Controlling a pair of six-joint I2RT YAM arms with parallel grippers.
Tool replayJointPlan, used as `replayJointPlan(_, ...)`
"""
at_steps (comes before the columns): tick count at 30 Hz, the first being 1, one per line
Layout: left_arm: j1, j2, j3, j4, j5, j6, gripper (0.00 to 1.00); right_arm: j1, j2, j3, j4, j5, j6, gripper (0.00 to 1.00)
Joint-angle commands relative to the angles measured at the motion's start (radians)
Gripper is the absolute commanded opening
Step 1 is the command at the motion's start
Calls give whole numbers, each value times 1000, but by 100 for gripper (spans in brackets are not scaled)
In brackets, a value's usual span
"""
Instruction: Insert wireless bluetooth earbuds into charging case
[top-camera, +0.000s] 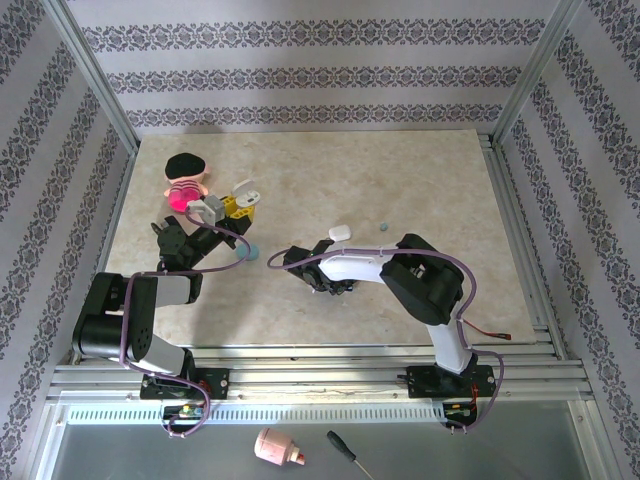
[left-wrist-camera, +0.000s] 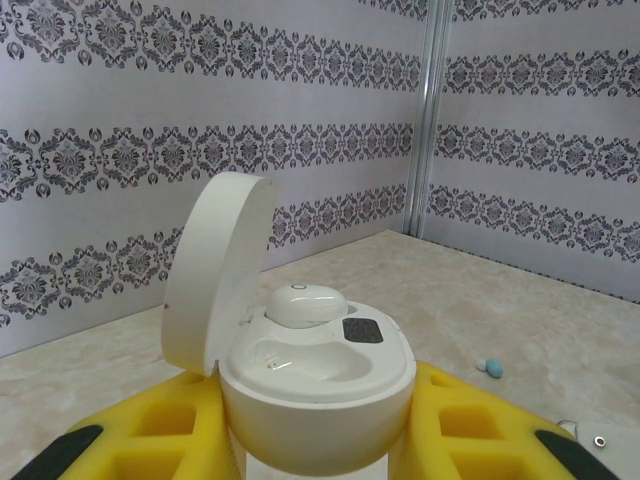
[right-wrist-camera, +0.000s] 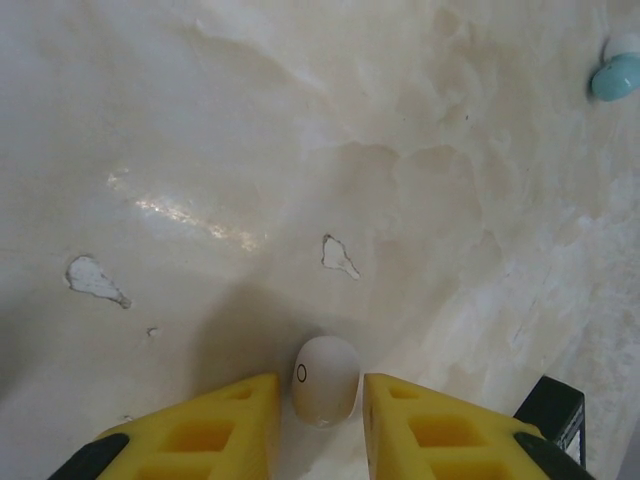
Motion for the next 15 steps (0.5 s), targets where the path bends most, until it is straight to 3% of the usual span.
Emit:
replayJointPlan(1,-5,-13,-6,62,5,8,19,2,26,28,-9,45,-24,27)
replayJointPlan(15,-5,-14,-8,62,8,7,19,-20,58,25,-1,30,-52,21)
